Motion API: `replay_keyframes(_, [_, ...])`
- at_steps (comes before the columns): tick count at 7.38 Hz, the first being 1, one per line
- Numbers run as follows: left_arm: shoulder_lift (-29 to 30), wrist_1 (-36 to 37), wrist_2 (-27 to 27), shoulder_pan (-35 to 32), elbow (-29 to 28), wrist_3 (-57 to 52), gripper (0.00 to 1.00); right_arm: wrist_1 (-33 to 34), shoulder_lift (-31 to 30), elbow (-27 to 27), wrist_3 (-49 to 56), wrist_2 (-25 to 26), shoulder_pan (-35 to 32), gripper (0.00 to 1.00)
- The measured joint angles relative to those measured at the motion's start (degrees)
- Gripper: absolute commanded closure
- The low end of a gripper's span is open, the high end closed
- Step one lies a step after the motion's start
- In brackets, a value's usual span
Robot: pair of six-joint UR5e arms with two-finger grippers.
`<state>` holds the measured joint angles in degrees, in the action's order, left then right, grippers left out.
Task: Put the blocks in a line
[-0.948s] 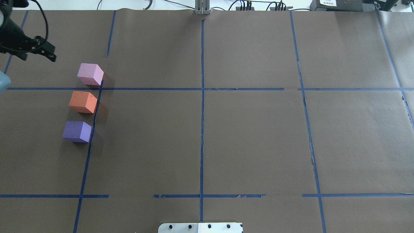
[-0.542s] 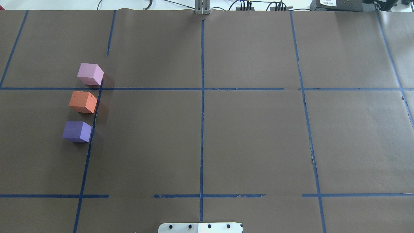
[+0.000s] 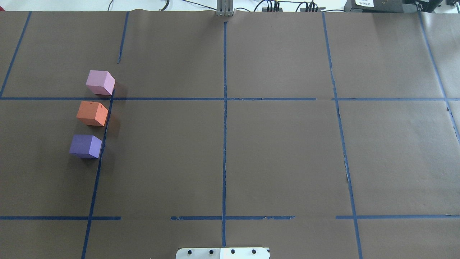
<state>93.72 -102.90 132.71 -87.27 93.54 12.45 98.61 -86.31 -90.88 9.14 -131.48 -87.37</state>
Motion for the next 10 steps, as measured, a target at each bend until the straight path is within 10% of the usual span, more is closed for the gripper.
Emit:
replay_keyframes(5, [-3.5,-3.1,3.5,-0.2,-1.3,-0.6,0.0,0.0,0.0,0.0,0.0,0.0,0.0,0.0])
replay_keyframes(10, [-3.0,14.5,-0.7,-6.9,5.8,-11.1,0.0,0.0,0.0,0.0,0.0,0.0,0.0,0.0])
